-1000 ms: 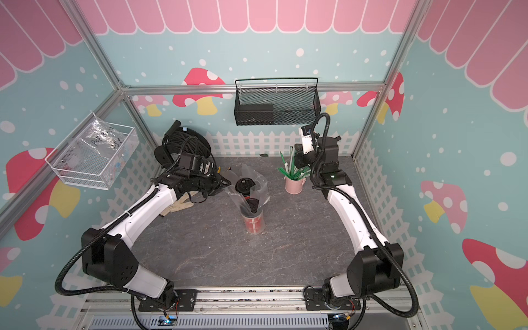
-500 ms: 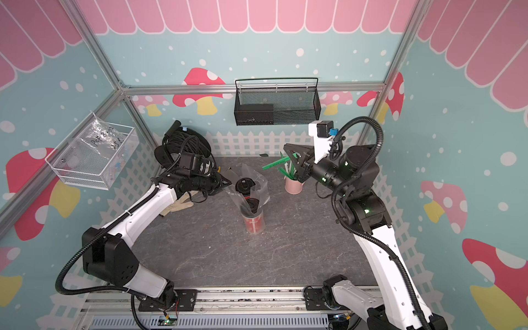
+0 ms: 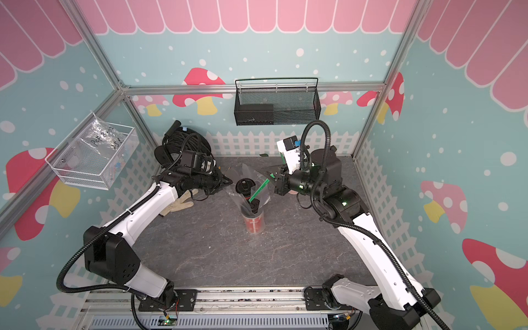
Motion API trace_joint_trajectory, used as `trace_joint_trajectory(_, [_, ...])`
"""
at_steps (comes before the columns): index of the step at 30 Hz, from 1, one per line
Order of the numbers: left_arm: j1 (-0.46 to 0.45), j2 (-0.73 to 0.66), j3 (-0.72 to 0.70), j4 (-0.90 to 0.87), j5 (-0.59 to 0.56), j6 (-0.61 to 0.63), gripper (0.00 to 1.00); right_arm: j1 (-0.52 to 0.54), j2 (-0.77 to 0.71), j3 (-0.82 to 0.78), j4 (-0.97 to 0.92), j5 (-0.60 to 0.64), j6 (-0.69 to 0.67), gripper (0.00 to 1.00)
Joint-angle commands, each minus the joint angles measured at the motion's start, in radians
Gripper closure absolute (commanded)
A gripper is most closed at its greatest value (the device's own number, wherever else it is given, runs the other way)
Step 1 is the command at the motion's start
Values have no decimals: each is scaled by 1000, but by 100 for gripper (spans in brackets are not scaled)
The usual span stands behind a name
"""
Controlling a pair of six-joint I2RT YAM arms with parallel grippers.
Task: Pack milk tea into plastic carrier bags
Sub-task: Place the straw in the plastic carrier bag.
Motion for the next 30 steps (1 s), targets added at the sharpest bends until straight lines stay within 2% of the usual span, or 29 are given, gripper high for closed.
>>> trace_joint_trajectory(1, [-4, 11, 32, -1, 15, 13, 84, 16, -14, -17, -30, -9, 19, 100])
trace_joint_trajectory(5, [-5, 13, 33, -1, 17, 15, 85, 19, 13, 4, -110, -15, 9, 100])
trace_joint_trajectory(16, [-5, 14, 24, 6, 15, 13, 88, 22, 44, 34, -174, -36, 24, 100])
trace_joint_trajectory(22, [-7, 14, 19, 15, 17, 11, 89, 21, 84, 133, -242, 7, 18, 100])
trace_joint_trajectory(30, [-8, 15, 10, 28, 22, 9, 90, 22, 165, 198, -292, -41, 10, 100])
